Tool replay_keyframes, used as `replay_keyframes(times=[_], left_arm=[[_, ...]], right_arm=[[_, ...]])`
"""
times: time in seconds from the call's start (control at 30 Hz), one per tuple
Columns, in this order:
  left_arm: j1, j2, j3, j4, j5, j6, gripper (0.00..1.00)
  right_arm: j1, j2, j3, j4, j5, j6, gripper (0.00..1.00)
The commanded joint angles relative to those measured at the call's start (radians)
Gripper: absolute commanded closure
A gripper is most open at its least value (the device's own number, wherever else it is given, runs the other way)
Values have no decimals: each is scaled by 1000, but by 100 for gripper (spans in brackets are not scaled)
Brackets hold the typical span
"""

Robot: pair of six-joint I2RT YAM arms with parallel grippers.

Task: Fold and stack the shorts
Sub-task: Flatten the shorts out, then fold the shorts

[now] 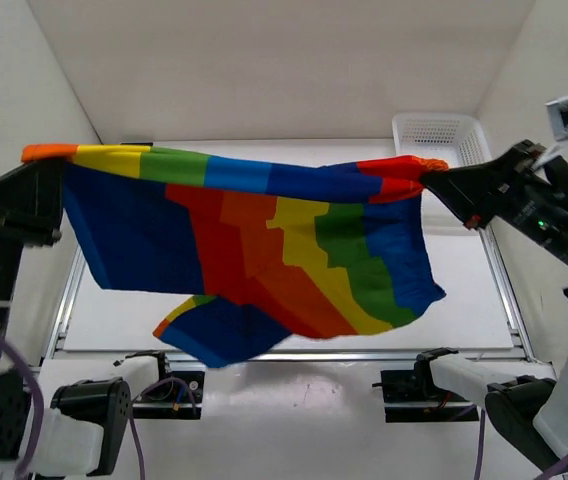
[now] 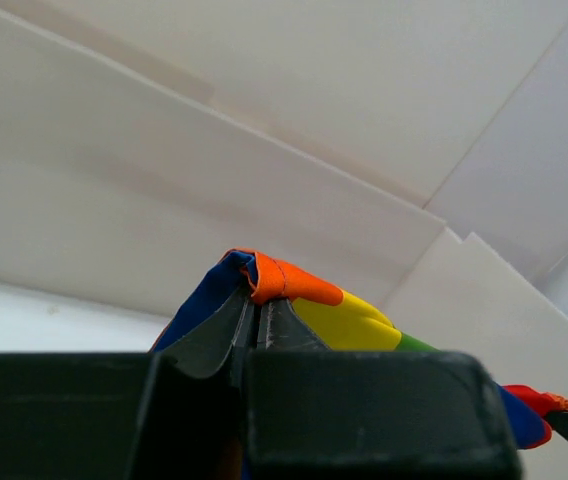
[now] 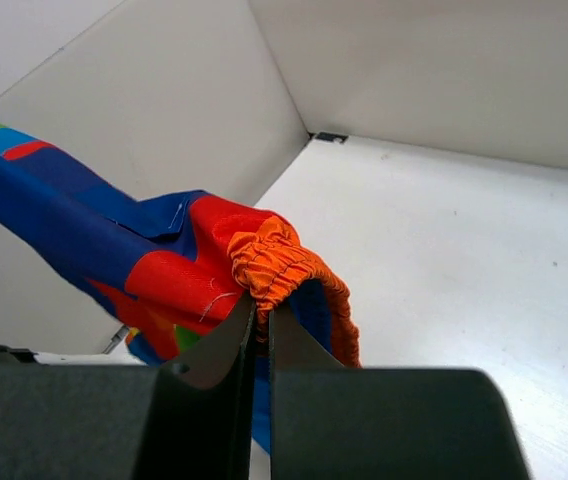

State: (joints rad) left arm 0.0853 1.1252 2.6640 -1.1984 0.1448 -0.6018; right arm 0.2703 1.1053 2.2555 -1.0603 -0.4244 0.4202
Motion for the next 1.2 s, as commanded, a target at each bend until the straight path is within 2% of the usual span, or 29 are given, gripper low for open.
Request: replay_keyframes(times=[0.0,0.17,0.23,0.37,0.4,0.43,0.53,0.57,0.6,0.7,0.8,0.93,1.07,1.1,1.17], left_arm=[[21,114,-59,65,-260,40,90],[21,228,-238,106,-249,71,90],[21,295,-349,151,-240,92,90],[21,473,-417,187,-260,105,90],[21,517,-405,188,-260,105,90],[21,610,-383,188,-273,105,90],[21,743,-268,188,-283,114,90],[21,821,-233,178,-283,125,90],[30,855,-161,178,-283,125,90],[30,943,-89,158,-251,134,90],[30,908,-130,158,-183,134,90],[-41,724,-347,171,-163,134,90],[-85,483,-693,180,-148,109,90],[-94,384,-749,180,-127,97,90],[-133,287,-860,180,-113,73,90]], right_arm=[[-29,73,-107,-79,262,-49,100],[-29,180,-344,66,282,-70,100],[-29,276,-436,118,282,-70,100],[-40,503,-469,261,273,-51,100],[-40,631,-438,272,273,-51,100],[-40,698,-353,272,273,-51,100],[-60,956,-187,260,244,-41,100],[-60,1064,-77,260,230,-28,100],[-71,1117,-20,244,210,-5,100],[-91,1267,146,235,124,31,100],[-100,1300,176,224,98,43,100],[-100,1251,96,233,88,20,100],[-109,1109,-40,270,69,11,100],[-109,1082,-97,270,69,11,100],[-109,1007,-157,282,59,0,100]])
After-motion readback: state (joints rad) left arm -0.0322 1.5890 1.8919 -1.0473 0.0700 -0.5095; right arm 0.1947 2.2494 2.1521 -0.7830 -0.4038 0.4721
